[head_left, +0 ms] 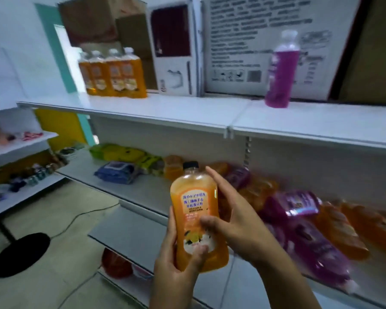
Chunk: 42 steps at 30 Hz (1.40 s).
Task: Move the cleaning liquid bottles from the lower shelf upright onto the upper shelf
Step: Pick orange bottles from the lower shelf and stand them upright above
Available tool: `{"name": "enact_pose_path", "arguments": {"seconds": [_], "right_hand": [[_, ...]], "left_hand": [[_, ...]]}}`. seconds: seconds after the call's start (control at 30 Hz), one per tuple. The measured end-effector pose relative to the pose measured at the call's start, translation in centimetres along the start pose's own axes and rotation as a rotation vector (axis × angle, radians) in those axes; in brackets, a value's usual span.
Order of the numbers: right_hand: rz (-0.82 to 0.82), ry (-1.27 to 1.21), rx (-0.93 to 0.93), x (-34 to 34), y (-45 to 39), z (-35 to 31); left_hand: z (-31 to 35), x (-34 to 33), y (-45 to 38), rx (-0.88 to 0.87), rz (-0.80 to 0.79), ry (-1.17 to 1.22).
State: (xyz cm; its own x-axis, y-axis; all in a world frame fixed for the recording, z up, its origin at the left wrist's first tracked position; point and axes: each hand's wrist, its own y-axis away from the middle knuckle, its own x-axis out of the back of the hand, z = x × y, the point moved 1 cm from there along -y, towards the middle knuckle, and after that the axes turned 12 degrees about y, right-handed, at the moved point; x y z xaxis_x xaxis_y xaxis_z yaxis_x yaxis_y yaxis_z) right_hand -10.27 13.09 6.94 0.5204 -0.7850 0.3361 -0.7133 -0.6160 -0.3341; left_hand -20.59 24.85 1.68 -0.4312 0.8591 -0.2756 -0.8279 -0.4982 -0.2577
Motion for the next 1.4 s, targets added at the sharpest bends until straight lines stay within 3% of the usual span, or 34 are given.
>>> {"name": "enact_pose_path", "arguments": {"seconds": [0.33, 0.6, 1.0, 1.4], "right_hand": [[-0.364, -0.233, 0.169, -10.3, -9.6, -3.0], [-0.386, -0.245, 0.192, -15.9, -19.1, -1.4], [-0.169, -0.076, 0.114, -18.0, -30.9, 4.4], [0.285, 0.153, -0.142, -15.9, -25.9, 6.2]], "left_hand": [[2.8, 10.7, -3.5, -0.122, 0.258, -0.057], [2.3, 16.6, -11.8, -0.140, 0.295, -0.058], [0.1, 22.7, -26.4, 0.045, 0.035, -0.010], [-3.6, 22.3, -31.0, 0.272, -0.400, 0.025]]}}
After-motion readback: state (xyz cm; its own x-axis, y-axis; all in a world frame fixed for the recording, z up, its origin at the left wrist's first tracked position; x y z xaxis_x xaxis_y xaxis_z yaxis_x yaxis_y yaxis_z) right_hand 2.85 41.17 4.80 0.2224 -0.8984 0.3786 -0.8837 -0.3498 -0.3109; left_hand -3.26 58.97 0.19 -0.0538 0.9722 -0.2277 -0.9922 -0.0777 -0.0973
